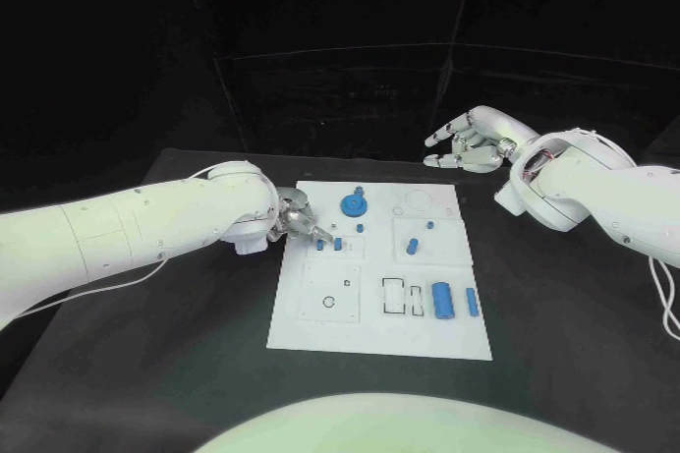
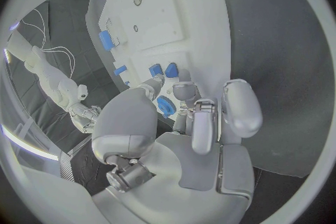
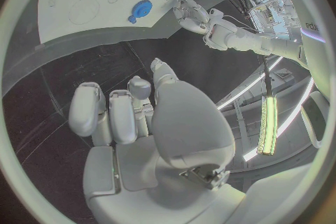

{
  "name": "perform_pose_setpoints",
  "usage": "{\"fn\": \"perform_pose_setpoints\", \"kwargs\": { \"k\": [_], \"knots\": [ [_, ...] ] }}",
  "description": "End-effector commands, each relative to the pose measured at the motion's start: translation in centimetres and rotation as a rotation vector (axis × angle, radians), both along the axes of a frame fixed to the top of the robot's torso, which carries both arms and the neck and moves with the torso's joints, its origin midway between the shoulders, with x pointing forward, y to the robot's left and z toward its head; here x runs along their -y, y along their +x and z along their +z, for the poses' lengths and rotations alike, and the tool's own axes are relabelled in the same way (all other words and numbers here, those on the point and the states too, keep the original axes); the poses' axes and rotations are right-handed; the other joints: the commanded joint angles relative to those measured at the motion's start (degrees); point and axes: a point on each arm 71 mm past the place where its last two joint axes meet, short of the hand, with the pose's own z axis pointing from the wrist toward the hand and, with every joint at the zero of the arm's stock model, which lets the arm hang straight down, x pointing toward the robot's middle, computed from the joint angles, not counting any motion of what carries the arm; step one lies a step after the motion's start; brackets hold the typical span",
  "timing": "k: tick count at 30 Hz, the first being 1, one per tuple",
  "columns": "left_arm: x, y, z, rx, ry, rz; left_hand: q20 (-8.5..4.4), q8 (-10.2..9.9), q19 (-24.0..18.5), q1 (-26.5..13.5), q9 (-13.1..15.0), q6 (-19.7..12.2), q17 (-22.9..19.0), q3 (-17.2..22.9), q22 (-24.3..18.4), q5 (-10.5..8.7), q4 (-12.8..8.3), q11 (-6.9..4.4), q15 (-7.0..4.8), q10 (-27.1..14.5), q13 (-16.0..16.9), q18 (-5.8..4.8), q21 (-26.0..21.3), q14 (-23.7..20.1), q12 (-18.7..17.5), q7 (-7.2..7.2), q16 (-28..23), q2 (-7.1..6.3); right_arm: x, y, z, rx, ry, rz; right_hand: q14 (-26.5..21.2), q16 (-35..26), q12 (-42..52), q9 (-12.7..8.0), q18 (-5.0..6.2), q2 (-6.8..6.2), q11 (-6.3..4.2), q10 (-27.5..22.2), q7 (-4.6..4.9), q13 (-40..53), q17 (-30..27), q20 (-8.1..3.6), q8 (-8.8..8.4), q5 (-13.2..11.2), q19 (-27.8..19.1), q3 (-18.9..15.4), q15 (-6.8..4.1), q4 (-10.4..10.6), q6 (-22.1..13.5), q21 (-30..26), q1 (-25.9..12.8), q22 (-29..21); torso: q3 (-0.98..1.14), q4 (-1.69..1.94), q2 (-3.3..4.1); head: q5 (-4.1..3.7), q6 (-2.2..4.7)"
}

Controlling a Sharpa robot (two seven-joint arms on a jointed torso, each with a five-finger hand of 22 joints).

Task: Assemble the parts on the task board

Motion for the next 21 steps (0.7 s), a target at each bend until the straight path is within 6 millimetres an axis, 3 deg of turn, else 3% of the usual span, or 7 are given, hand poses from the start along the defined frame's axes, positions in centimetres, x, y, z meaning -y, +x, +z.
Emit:
{"fn": "perform_pose_setpoints", "kwargs": {
  "k": [1, 8, 11, 14, 16, 17, 21],
  "knots": [
    [0.1, 0.0, 0.0, -0.013, -0.004, 0.003, -0.42, 0.21, 0.08, 0.8, 0.08, 0.02, 15.02, -0.64, 0.1, -0.35, 0.07, -0.4, -0.36, 0.03, 0.03, -0.44, 0.16, 5.84, 0.22, -0.39, 0.14, 0.06, 0.0, 0.0, 0.2, 0.013, 0.002, -0.001, 1.95, -0.4, -0.16, 0.03, 0.68, 0.19, 0.13, -0.15, 0.1, -0.05, -0.09, 0.0, 0.16, 0.14, -0.22, 0.07, -0.09, 0.26, -0.38, -0.2, -0.21, -0.08, 0.0, 0.02, 0.01, -0.01, 0.01],
    [-0.1, 0.0, 0.3, 0.025, -0.064, 0.025, -0.48, 0.22, -0.04, 2.02, 0.08, -0.2, 14.88, -3.15, -0.37, -0.34, 0.65, -0.43, -0.4, -0.09, -0.09, -0.34, -0.28, 5.81, 0.13, -0.4, 0.09, 0.83, 0.0, 0.0, 0.2, 0.013, 0.001, -0.002, 1.95, -0.4, -0.16, 0.03, 0.68, 0.19, 0.13, -0.15, 0.1, -0.05, -0.09, 0.0, 0.16, 0.14, -0.22, 0.07, -0.09, 0.26, -0.38, -0.2, -0.21, -0.08, -0.05, 0.08, 0.0, -0.22, 0.19],
    [-0.1, 0.3, 0.9, 0.087, -0.144, 0.04, -0.31, -0.34, -1.09, 3.25, -0.15, -1.33, 12.72, -4.34, -3.69, -0.35, 0.73, -0.07, -0.18, -1.83, -3.13, 0.24, -2.95, 5.3, -1.74, 0.01, -0.83, 1.45, 0.0, 0.0, 0.2, 0.013, 0.001, -0.003, 1.95, -0.4, -0.16, 0.03, 0.68, 0.19, 0.13, -0.15, 0.1, -0.05, -0.09, 0.0, 0.16, 0.14, -0.22, 0.07, -0.09, 0.26, -0.38, -0.2, -0.21, -0.08, -0.01, 0.1, -0.04, -0.19, 0.24],
    [0.1, 0.6, 1.6, 0.171, -0.242, 0.049, 0.31, -2.14, -4.57, 4.82, -0.93, -4.55, 5.6, -6.08, -13.74, -0.46, 1.23, 1.04, 0.77, -7.98, -13.3, 1.98, -11.38, 3.37, -8.32, 1.38, -4.31, 1.88, 0.0, 0.1, 0.2, 0.014, 0.001, -0.003, 1.95, -0.4, -0.16, 0.03, 0.68, 0.19, 0.13, -0.15, 0.1, -0.05, -0.09, 0.0, 0.16, 0.14, -0.22, 0.07, -0.09, 0.26, -0.38, -0.2, -0.21, -0.08, 0.07, 0.08, -0.06, -0.15, 0.32],
    [0.3, 0.8, 2.2, 0.227, -0.328, 0.044, 1.13, -3.41, -7.74, 6.19, -1.66, -6.77, -0.23, -7.66, -22.3, -0.13, 1.68, 2.14, 1.69, -10.31, -14.22, 3.28, -19.04, 1.53, -9.8, 2.61, -7.82, 1.83, 0.0, 0.1, 0.2, 0.014, 0.001, -0.004, 1.95, -0.4, -0.16, 0.03, 0.68, 0.19, 0.13, -0.15, 0.1, -0.05, -0.09, 0.0, 0.16, 0.14, -0.22, 0.07, -0.09, 0.26, -0.38, -0.2, -0.21, -0.08, 0.02, 0.03, -0.02, -0.23, 0.43],
    [0.5, 0.9, 2.5, 0.256, -0.374, 0.04, 1.85, -4.32, -9.86, 7.75, -2.24, -8.58, -4.08, -8.49, -27.44, -0.3, 1.79, 3.24, 2.34, -12.3, -14.81, 3.94, -23.99, 0.1, -10.84, 3.31, -10.43, 2.25, 0.0, 0.1, 0.2, 0.014, 0.001, -0.004, 1.95, -0.4, -0.16, 0.03, 0.68, 0.19, 0.13, -0.15, 0.1, -0.05, -0.09, 0.0, 0.16, 0.14, -0.22, 0.07, -0.09, 0.26, -0.38, -0.2, -0.21, -0.08, 0.01, 0.02, -0.01, -0.3, 0.48],
    [1.0, 1.0, 3.4, 0.346, -0.485, 0.015, 3.43, -6.42, -12.26, 13.17, -4.28, -10.22, -16.78, -10.39, -31.62, -0.24, 0.17, 4.8, 3.98, -17.22, -16.71, 4.4, -29.5, -5.2, -13.41, 5.37, -19.32, 2.45, 0.0, 0.1, 0.2, 0.015, 0.001, -0.006, 1.95, -0.4, -0.16, 0.03, 0.68, 0.19, 0.13, -0.15, 0.1, -0.05, -0.09, 0.0, 0.16, 0.14, -0.22, 0.07, -0.09, 0.27, -0.38, -0.2, -0.22, -0.08, 0.0, -0.03, 0.02, -0.44, 0.69]
  ]
}}
